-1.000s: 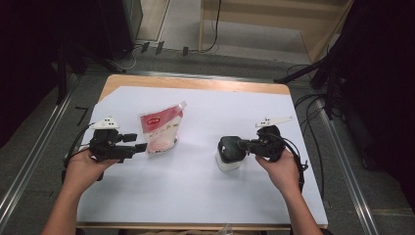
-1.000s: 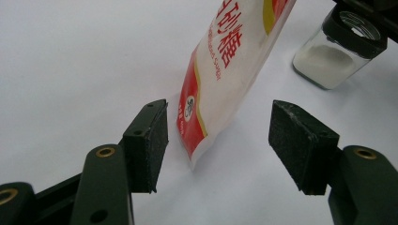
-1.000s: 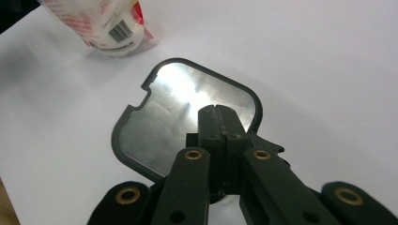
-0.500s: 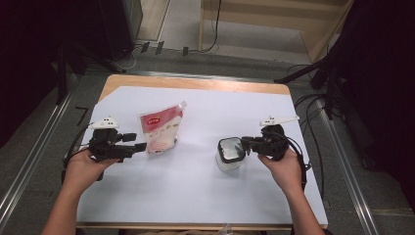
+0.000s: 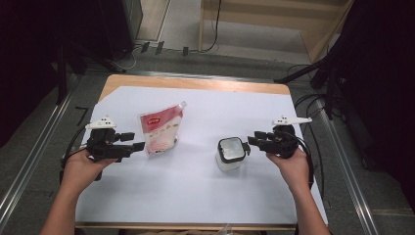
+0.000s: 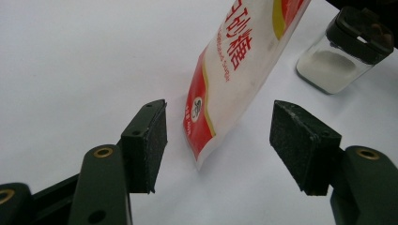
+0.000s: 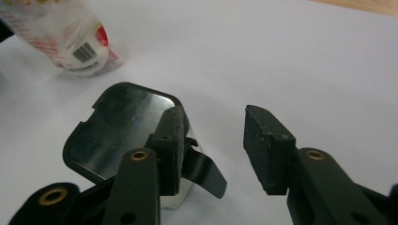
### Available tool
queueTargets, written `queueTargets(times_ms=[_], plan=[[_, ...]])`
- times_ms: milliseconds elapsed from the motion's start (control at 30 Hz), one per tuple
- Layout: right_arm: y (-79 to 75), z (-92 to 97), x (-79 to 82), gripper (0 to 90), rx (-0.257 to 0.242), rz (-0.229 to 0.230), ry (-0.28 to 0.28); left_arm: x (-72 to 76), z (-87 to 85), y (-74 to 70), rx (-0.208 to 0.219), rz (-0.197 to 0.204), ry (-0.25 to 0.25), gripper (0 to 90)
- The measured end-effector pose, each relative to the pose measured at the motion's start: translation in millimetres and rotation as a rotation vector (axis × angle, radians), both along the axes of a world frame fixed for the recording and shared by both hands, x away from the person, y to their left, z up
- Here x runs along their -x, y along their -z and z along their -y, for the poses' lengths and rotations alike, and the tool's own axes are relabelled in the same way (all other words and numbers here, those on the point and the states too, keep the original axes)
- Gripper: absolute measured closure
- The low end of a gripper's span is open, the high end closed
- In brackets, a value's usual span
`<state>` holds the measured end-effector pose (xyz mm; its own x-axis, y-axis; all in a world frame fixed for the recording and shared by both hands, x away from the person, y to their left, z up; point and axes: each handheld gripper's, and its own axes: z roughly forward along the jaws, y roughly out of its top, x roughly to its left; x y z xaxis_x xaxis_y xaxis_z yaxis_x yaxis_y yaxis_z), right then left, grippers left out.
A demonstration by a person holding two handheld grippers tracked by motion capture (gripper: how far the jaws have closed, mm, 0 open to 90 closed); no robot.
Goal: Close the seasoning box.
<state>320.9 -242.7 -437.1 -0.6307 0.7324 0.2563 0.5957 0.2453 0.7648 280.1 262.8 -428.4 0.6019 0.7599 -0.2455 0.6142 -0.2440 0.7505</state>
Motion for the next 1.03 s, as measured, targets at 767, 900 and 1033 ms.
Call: queueTargets(times_ms=[767,900,1033], plan=[[34.6,29.2,-18.9,46.7,0.050,-0.049,0.077,-5.3,-21.1,7.0,0.005,-0.019,-0.051,38.0],[37.0,27.9,-19.4,46.5,0.060,-0.049,0.071,-6.7,-22.1,9.1,-0.009,-0.027,-0.061,38.0],[37.5,27.3,-19.7,46.4,0.064,-0.053,0.072,-8.0,-22.9,11.0,-0.023,-0.038,-0.064,38.0]])
